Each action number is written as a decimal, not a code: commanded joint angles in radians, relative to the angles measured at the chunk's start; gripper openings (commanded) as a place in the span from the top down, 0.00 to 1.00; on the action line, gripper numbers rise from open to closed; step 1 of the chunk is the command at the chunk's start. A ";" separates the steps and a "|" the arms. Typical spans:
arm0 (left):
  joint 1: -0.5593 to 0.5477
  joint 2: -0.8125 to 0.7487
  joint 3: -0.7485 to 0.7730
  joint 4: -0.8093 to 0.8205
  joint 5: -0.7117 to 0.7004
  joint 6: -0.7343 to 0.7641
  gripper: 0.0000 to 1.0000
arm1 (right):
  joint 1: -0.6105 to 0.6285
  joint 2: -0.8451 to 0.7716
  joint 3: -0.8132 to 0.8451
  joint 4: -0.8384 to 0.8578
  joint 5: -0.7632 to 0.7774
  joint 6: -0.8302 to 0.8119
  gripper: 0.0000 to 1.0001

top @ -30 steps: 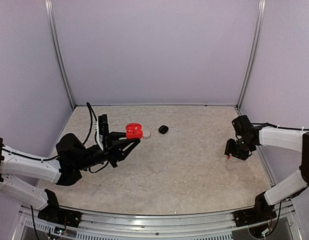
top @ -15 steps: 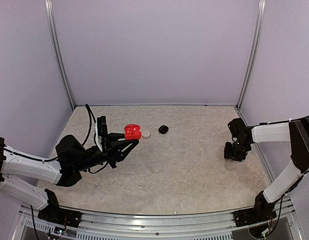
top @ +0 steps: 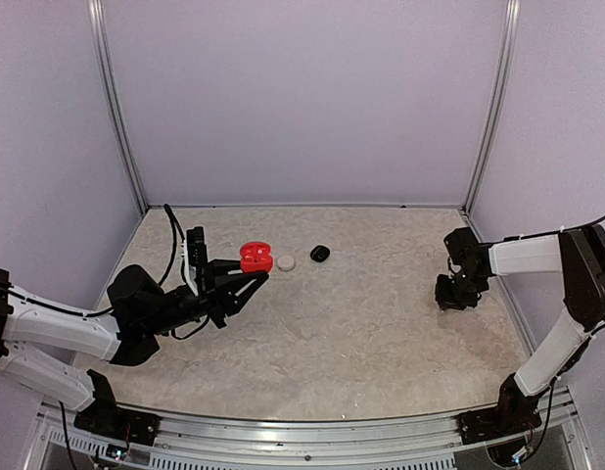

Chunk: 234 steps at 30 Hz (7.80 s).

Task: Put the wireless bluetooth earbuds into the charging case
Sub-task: Move the right earbud to the center of the board, then pick up the right earbud from the center of the board, then insert the right earbud into the right side groove of the charging case.

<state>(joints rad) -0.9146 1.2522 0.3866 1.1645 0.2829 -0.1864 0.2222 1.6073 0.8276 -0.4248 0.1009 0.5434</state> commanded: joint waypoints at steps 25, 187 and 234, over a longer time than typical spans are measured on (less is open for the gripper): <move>0.009 -0.105 -0.015 -0.051 -0.009 -0.020 1.00 | 0.714 0.284 0.386 -0.346 -0.194 -0.424 0.89; -0.066 -0.045 0.128 -0.077 -0.047 0.042 1.00 | 1.008 -0.174 0.417 0.551 -0.094 -0.689 0.93; -0.066 -0.047 0.130 -0.077 -0.037 0.041 1.00 | 1.008 -0.257 0.406 0.477 -0.074 -0.660 0.55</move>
<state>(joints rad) -0.9779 1.2068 0.4835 1.0618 0.2352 -0.1547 1.2194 1.3552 1.2308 0.0502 0.0452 -0.1287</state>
